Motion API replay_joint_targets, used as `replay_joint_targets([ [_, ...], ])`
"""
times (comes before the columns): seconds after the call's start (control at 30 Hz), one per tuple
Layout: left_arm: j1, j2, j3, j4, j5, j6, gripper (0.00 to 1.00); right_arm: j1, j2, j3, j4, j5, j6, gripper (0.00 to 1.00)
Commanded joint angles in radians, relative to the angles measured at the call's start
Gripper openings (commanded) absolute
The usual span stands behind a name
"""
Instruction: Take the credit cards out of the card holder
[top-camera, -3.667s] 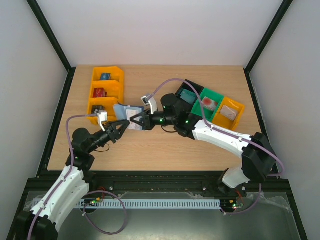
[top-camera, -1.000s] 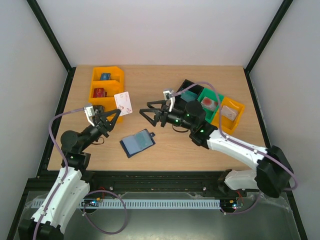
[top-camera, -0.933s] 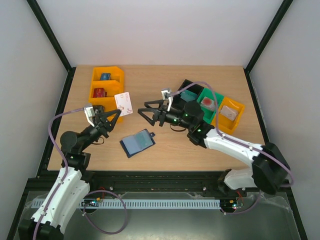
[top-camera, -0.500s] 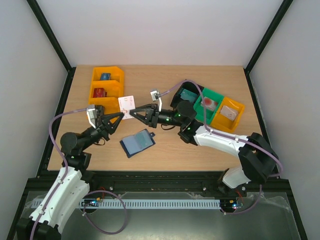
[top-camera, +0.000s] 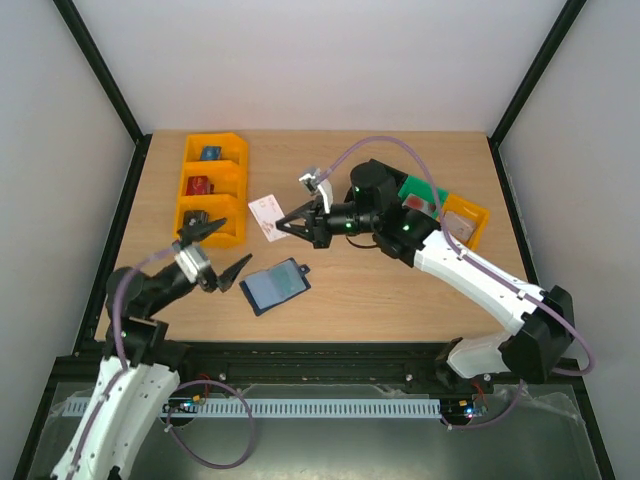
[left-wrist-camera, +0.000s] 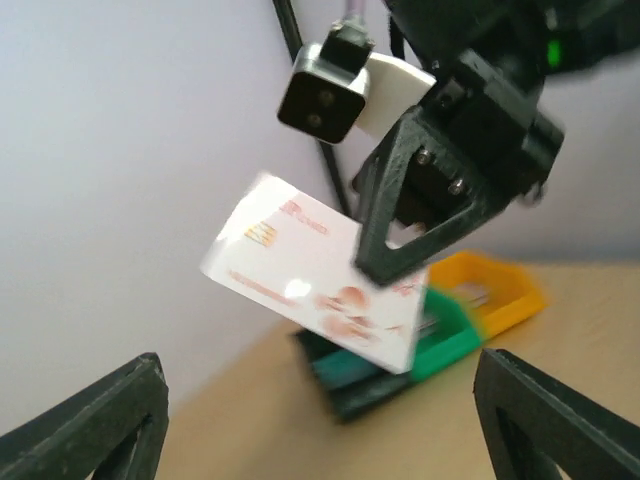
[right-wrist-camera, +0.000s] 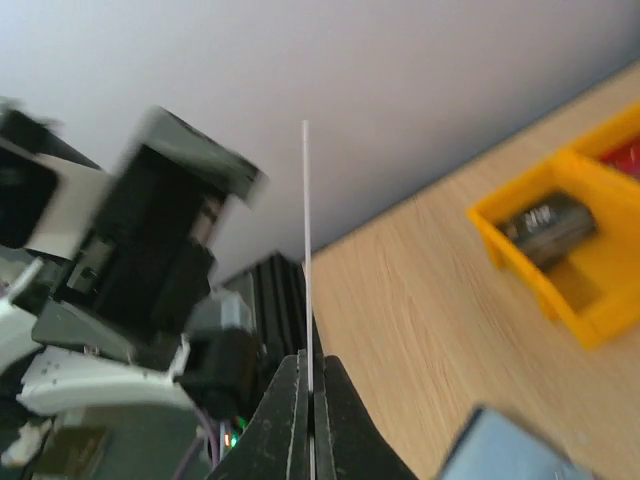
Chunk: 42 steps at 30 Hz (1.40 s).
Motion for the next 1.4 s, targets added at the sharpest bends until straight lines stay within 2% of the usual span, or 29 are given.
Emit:
replay_joint_targets([
  [0.0,-0.003,-0.139,-0.062,-0.171,-0.166,0.979,0.84,0.000,-0.016,0.075,-0.538,0.013,-0.187,0.02],
  [0.03,-0.004,-0.178,-0.120,-0.104,-0.192,1.132,0.84,0.005,-0.022,0.079,-0.560,0.033,-0.190,0.02],
  [0.07,-0.003,-0.203,-0.181,0.046,-0.204,1.302,0.85,0.009,-0.024,0.083,-0.575,0.052,-0.192,0.01],
  [0.13,-0.006,-0.208,-0.302,0.291,-0.179,1.535,0.85,0.015,-0.020,0.087,-0.575,0.054,-0.189,0.02],
  [0.2,-0.010,-0.165,-0.377,0.515,-0.121,1.699,0.85,0.023,-0.007,0.089,-0.556,0.037,-0.175,0.02],
  [0.33,-0.045,0.015,-0.409,0.776,-0.095,1.840,0.85,0.049,0.042,0.108,-0.562,0.031,-0.175,0.02],
  [0.5,-0.100,0.154,-0.391,0.852,-0.130,1.927,0.83,0.064,0.084,0.126,-0.541,0.024,-0.162,0.02],
  [0.67,-0.154,0.133,-0.385,0.744,-0.126,1.969,0.72,0.067,0.087,0.127,-0.499,0.016,-0.146,0.02],
  [0.8,-0.178,0.146,-0.352,0.677,-0.157,1.977,0.50,0.070,0.100,0.136,-0.506,0.009,-0.147,0.02],
  [0.97,-0.210,0.115,-0.304,0.477,-0.216,2.005,0.30,0.073,0.099,0.141,-0.518,0.009,-0.166,0.02],
  [1.0,-0.218,0.108,-0.303,0.458,-0.227,2.005,0.25,0.073,0.099,0.144,-0.517,0.004,-0.165,0.02],
  [1.07,-0.236,0.097,-0.298,0.430,-0.253,2.000,0.07,0.073,0.098,0.145,-0.517,-0.004,-0.172,0.02],
  [1.1,-0.244,0.094,-0.293,0.421,-0.268,1.992,0.03,0.073,0.096,0.145,-0.519,-0.001,-0.174,0.02],
  [1.17,-0.262,0.088,-0.282,0.393,-0.300,1.964,0.02,0.073,0.089,0.149,-0.516,0.019,-0.176,0.02],
  [1.23,-0.287,0.074,-0.258,0.317,-0.354,1.925,0.02,0.070,0.075,0.157,-0.511,0.121,-0.155,0.29],
  [1.27,-0.300,0.068,-0.241,0.254,-0.394,1.903,0.02,0.066,0.063,0.158,-0.509,0.193,-0.144,0.38],
  [1.3,-0.311,0.061,-0.218,0.175,-0.435,1.872,0.02,0.062,0.047,0.158,-0.507,0.278,-0.137,0.45],
  [1.37,-0.333,0.053,-0.158,-0.017,-0.502,1.781,0.02,0.061,0.005,0.147,-0.497,0.478,-0.135,0.51],
])
